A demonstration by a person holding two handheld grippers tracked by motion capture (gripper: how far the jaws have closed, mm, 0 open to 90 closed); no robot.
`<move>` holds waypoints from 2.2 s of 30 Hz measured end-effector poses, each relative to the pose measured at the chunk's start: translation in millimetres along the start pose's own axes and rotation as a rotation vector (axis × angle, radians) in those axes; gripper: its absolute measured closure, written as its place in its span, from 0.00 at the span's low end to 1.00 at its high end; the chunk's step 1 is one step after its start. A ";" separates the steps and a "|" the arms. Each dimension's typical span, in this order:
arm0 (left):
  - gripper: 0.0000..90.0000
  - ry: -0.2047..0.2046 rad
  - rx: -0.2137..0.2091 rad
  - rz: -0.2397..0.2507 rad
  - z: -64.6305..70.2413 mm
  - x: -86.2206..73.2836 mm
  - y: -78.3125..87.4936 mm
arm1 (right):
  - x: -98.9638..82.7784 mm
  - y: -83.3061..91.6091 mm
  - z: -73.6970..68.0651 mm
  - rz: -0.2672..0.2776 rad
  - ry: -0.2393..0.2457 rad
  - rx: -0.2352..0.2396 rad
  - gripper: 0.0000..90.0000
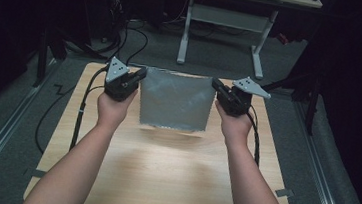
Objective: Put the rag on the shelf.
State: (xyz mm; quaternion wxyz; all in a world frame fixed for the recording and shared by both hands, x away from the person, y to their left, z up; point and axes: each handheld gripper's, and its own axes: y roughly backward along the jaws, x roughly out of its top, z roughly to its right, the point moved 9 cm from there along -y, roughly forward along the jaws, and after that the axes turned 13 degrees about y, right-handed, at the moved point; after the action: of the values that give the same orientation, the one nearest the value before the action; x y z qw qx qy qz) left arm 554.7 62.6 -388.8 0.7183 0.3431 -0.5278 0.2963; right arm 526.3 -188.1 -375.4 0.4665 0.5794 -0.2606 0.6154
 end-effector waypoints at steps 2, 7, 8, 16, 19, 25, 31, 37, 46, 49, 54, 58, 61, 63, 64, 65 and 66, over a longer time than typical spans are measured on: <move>1.00 0.011 0.001 0.003 -2.4 -0.1 -6.3 | -0.1 -5.4 5.0 -0.011 0.003 -0.006 0.99; 1.00 0.031 0.015 -0.057 -9.8 -11.7 -23.9 | -6.7 -21.0 13.9 -0.049 0.005 -0.018 0.99; 1.00 0.040 0.015 -0.072 -12.2 -15.2 -26.9 | -10.0 -24.0 15.3 -0.062 0.005 -0.017 0.99; 1.00 0.112 -0.009 -0.161 -23.8 -42.8 -38.8 | -41.3 -41.7 16.6 -0.147 -0.018 0.016 0.99; 1.00 0.123 -0.014 -0.188 -25.0 -53.5 -38.1 | -51.4 -43.7 14.4 -0.164 -0.029 0.030 0.99; 1.00 0.150 -0.026 -0.222 -25.5 -71.1 -36.5 | -66.1 -44.1 7.9 -0.182 -0.041 0.045 0.99; 1.00 0.174 -0.036 -0.261 -27.2 -85.8 -37.5 | -84.3 -47.0 2.3 -0.209 -0.066 0.059 0.99; 1.00 0.194 -0.052 -0.278 -25.3 -97.7 -40.0 | -94.7 -47.1 0.7 -0.217 -0.076 0.058 0.99; 0.99 0.236 -0.059 -0.315 -26.3 -125.8 -41.8 | -114.7 -43.7 -0.1 -0.245 -0.081 0.058 0.99; 0.99 0.227 -0.057 -0.327 -25.5 -128.9 -41.9 | -121.0 -43.4 -0.5 -0.259 -0.092 0.061 0.99; 0.99 0.227 -0.046 -0.314 -27.0 -126.3 -38.9 | -123.8 -44.3 -1.7 -0.266 -0.100 0.062 0.96; 0.90 0.245 -0.020 -0.300 -35.7 -124.4 -33.8 | -122.0 -44.2 0.0 -0.263 -0.109 0.053 0.89; 0.79 0.261 0.006 -0.280 -43.8 -120.4 -28.4 | -118.3 -41.3 5.2 -0.256 -0.112 0.039 0.82; 0.77 0.265 0.023 -0.267 -48.3 -116.9 -24.7 | -117.4 -40.6 6.3 -0.254 -0.114 0.036 0.80; 0.75 0.265 0.027 -0.261 -50.2 -114.6 -22.6 | -116.3 -39.6 8.0 -0.249 -0.114 0.035 0.78; 0.74 0.259 0.033 -0.256 -52.4 -111.9 -19.9 | -115.3 -38.7 9.7 -0.245 -0.116 0.033 0.76; 0.72 0.256 0.037 -0.251 -53.4 -110.1 -18.3 | -114.3 -37.4 11.7 -0.242 -0.121 0.027 0.73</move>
State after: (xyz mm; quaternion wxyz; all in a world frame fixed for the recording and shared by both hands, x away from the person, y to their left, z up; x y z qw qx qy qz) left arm 569.4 87.9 -509.1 0.8045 0.3790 -0.3795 0.2554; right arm 552.4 -213.2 -490.6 0.5129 0.6488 -0.2083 0.5221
